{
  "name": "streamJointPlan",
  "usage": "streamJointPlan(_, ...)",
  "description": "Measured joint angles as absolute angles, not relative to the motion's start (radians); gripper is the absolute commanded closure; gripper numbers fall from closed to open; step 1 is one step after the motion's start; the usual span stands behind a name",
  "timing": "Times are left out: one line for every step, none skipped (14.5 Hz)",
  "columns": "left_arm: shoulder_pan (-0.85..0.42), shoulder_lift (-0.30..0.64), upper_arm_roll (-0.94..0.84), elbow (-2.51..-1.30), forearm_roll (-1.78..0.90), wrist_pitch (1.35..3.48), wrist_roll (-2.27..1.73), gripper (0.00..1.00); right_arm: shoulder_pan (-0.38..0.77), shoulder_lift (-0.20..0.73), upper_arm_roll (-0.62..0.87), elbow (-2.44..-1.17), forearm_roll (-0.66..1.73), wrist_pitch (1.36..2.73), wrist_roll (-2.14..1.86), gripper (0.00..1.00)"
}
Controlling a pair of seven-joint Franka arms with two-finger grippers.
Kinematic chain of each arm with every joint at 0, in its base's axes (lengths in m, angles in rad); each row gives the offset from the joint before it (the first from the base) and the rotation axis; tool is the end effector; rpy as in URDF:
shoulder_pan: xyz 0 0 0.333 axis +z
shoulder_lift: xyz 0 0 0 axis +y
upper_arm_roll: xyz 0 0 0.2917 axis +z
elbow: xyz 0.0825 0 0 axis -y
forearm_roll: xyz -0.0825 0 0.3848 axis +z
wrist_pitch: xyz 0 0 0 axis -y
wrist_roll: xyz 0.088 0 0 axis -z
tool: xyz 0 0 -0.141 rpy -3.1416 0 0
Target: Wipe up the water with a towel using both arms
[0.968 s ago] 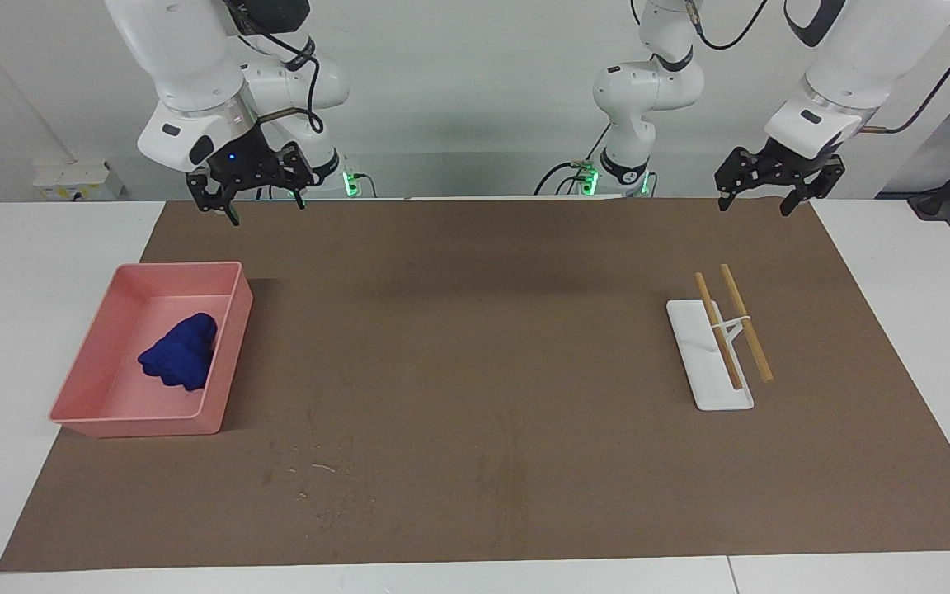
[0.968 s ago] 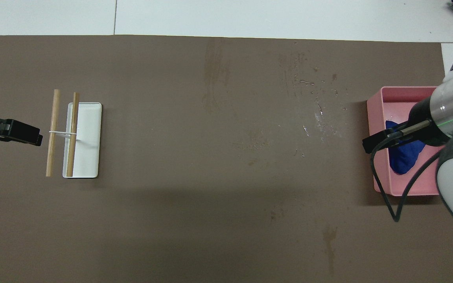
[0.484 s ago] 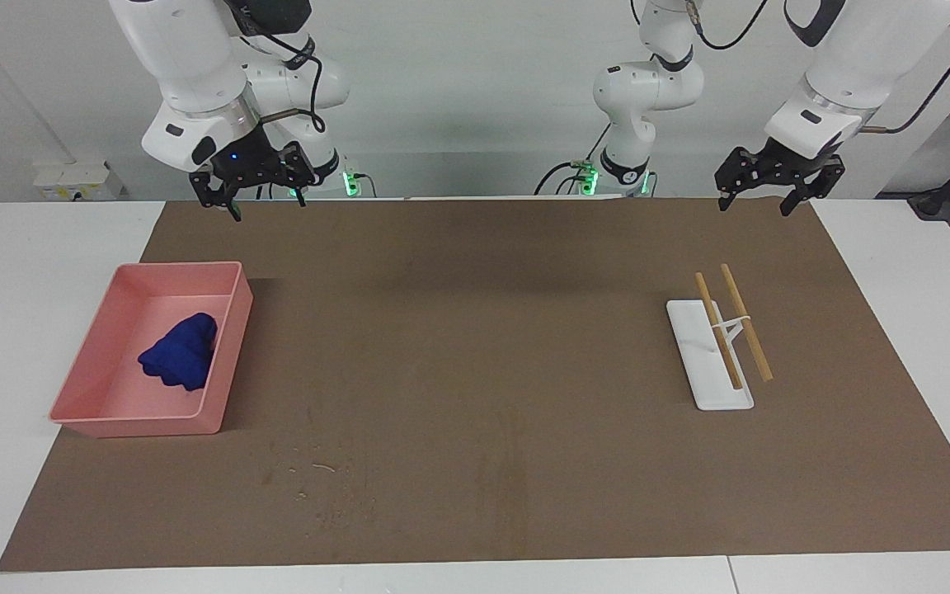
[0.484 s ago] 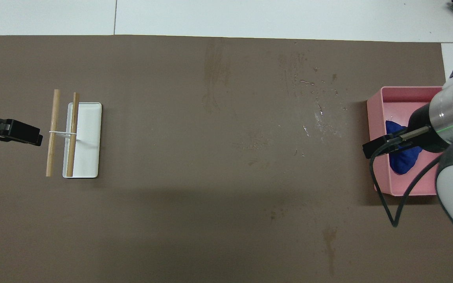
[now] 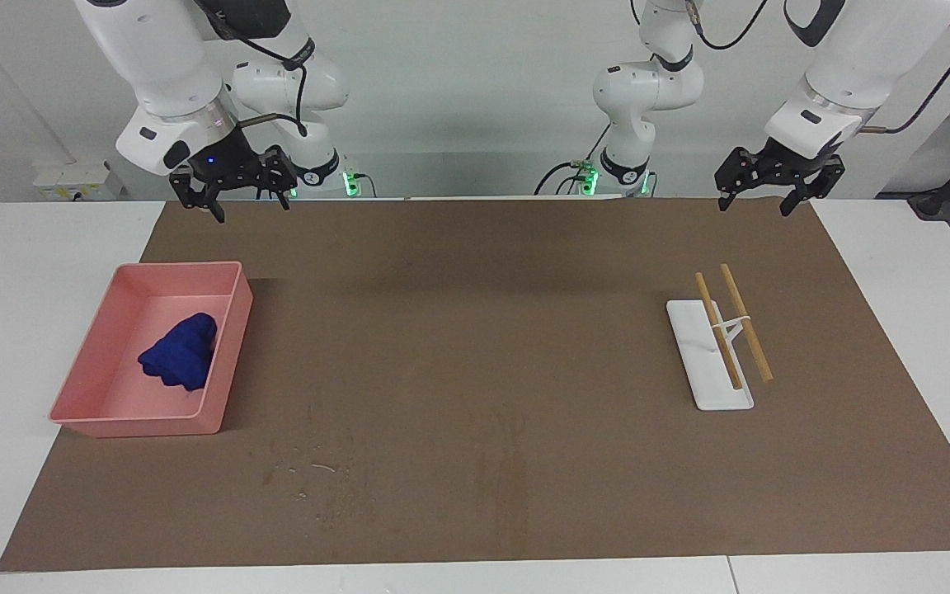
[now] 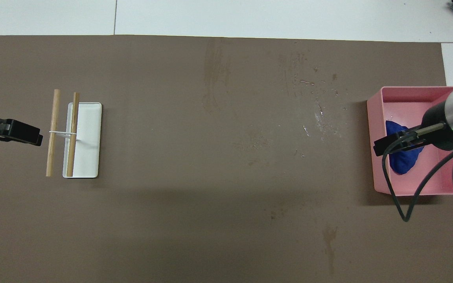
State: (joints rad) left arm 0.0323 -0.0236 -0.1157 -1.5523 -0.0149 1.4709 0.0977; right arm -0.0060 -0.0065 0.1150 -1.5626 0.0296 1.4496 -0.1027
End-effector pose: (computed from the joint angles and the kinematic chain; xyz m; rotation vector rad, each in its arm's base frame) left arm 0.5342 -0.0475 0.5793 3.1148 -0.2843 -0.0905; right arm 0.5330 0.0630 0.5639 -3.0910 -0.3315 0.1659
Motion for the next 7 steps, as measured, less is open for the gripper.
streamJointPlan(0.032, -0.024, -0.116, -1.552, -0.015, 1.471, 0.098, 0.0, -0.006, -0.007, 0.119, -1.563, 0.03, 1.451, -0.103, 0.0)
streamJointPlan(0.032, -0.024, -0.116, -1.552, -0.015, 1.471, 0.098, 0.0, -0.006, -0.007, 0.121, -1.563, 0.03, 1.453, -0.103, 0.0)
streamJointPlan(0.032, -0.024, -0.116, -1.552, -0.015, 1.471, 0.098, 0.0, -0.005, -0.007, 0.122, -1.563, 0.03, 1.454, -0.103, 0.0)
streamJointPlan(0.032, -0.024, -0.116, -1.552, -0.015, 1.471, 0.098, 0.0, -0.005, -0.007, 0.122, -1.563, 0.03, 1.454, -0.097, 0.0)
streamJointPlan(0.032, -0.024, -0.116, -1.552, -0.015, 1.471, 0.098, 0.0, -0.005, -0.008, 0.122, -1.562, 0.03, 1.455, -0.075, 0.0)
streamJointPlan(0.032, -0.024, -0.116, -1.552, -0.015, 1.471, 0.098, 0.0, -0.005, -0.008, 0.122, -1.562, 0.03, 1.456, -0.056, 0.0)
streamJointPlan(0.032, -0.024, -0.116, -1.552, -0.015, 1.471, 0.098, 0.0, -0.006, -0.009, 0.121, -1.561, 0.03, 1.456, -0.045, 0.0)
